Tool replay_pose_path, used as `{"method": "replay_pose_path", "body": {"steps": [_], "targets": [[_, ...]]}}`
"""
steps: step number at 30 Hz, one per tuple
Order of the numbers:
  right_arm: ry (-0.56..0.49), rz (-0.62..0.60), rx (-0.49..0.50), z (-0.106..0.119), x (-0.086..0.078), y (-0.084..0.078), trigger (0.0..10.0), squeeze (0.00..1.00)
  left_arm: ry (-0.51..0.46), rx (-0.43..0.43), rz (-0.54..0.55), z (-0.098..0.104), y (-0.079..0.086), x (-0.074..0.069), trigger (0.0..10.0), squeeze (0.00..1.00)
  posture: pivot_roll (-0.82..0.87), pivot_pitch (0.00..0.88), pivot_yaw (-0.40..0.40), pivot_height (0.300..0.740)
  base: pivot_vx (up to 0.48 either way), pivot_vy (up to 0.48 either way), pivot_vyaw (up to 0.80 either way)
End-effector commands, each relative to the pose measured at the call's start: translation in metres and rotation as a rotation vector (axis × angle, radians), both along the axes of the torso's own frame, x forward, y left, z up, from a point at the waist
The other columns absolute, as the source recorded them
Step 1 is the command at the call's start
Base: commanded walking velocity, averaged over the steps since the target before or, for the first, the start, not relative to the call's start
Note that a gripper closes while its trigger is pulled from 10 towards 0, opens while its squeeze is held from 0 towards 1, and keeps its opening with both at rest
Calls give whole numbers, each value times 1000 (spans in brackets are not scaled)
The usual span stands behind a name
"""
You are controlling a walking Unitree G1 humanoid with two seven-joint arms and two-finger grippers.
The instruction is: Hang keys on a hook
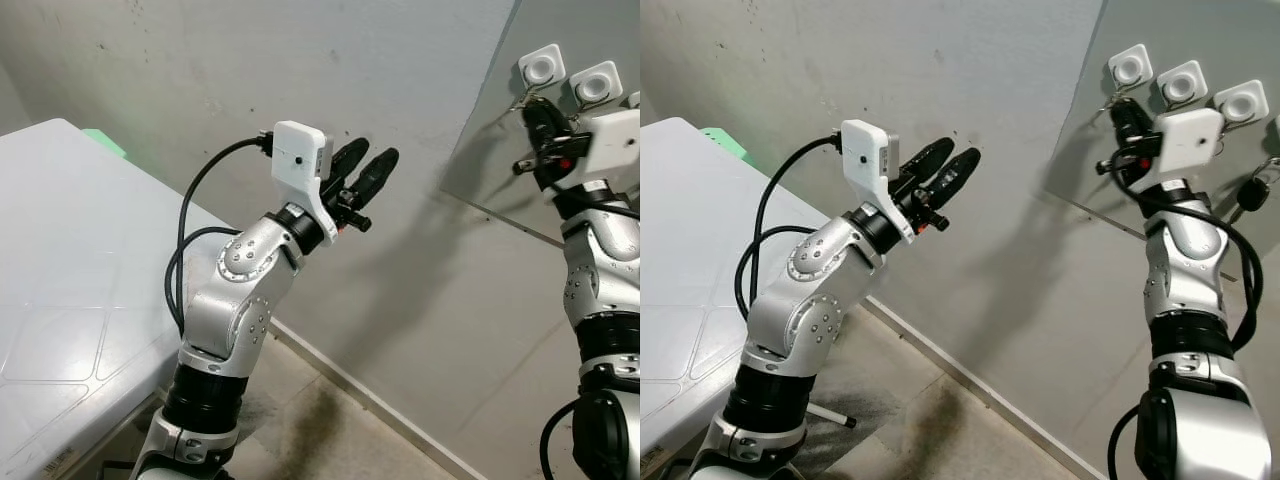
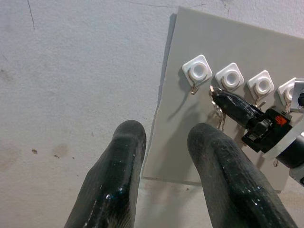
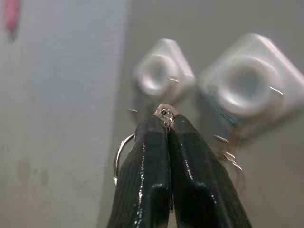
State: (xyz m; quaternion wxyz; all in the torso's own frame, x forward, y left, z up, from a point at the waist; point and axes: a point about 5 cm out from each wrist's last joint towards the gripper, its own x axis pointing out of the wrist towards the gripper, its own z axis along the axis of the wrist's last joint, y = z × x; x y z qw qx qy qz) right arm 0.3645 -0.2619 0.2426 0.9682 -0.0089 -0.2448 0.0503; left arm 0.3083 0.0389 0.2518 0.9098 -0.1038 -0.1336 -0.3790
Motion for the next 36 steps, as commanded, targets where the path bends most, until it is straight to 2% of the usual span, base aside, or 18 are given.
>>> {"method": "replay_pose_path", "body": {"steps": [1, 9, 11, 18, 36], "targets": [[6, -8, 46, -4, -3, -7, 10000, 0, -19, -6, -9, 8, -1, -2, 10000, 0, 119, 11, -39, 736, 0, 0, 0], [2, 29, 10, -7, -6, -1, 10000, 0, -21, -6, -20, 9, -2, -1, 10000, 0, 115, 13, -34, 736, 0, 0, 0], [-22, 106, -13, -2, -8, 9, 10000, 0, -22, -7, -20, 9, -2, -1, 10000, 0, 114, 13, -34, 736, 0, 0, 0], [-73, 243, -27, 13, -7, 29, 10000, 0, -24, -9, -17, 9, -2, -1, 10000, 0, 119, 9, -41, 736, 0, 0, 0], [-130, 263, -14, 42, 7, 45, 10000, 0, -27, -13, -14, 10, -3, -3, 10000, 0, 126, 1, -50, 736, 0, 0, 0]]}}
